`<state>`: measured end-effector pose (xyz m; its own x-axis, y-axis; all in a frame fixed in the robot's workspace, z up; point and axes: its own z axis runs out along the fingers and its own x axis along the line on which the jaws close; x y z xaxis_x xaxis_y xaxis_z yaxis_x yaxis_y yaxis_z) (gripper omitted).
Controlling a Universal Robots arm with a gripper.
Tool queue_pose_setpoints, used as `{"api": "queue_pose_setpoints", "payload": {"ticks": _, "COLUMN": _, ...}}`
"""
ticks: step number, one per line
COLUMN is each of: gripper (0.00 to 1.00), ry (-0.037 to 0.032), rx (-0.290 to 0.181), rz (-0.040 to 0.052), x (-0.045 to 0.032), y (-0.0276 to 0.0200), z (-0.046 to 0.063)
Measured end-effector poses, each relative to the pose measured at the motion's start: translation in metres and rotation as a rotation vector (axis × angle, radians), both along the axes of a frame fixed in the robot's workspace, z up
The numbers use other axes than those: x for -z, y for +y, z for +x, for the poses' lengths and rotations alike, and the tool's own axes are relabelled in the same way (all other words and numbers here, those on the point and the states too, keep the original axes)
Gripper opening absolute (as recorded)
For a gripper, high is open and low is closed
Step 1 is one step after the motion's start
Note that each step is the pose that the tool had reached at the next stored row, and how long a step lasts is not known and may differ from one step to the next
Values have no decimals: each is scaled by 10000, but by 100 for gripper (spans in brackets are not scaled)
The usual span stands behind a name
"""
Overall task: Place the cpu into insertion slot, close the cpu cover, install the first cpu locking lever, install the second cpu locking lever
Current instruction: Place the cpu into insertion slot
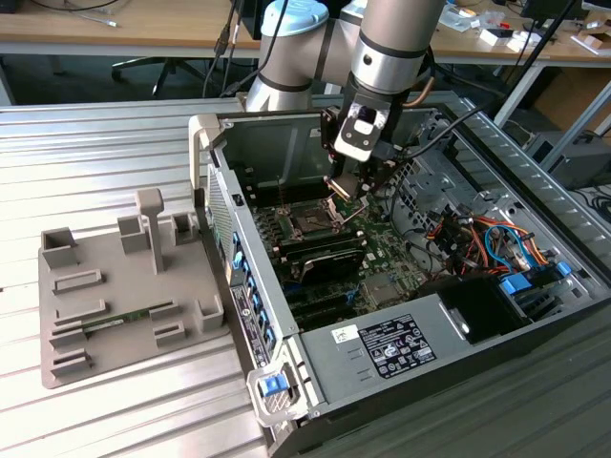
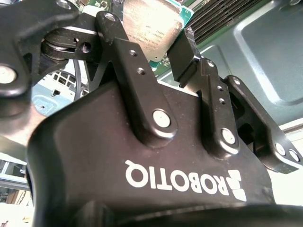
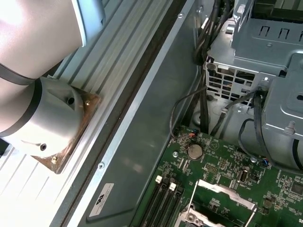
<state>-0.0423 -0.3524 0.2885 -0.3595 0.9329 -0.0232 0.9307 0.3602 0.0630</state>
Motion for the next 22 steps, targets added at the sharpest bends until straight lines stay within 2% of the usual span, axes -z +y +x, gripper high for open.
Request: {"api": "queue_pose_setpoints", "payload": {"ticks": 22, "gripper": 54, "ry": 0, "rx": 311, "rz": -1, "x": 10, "y": 0, "z": 0}}
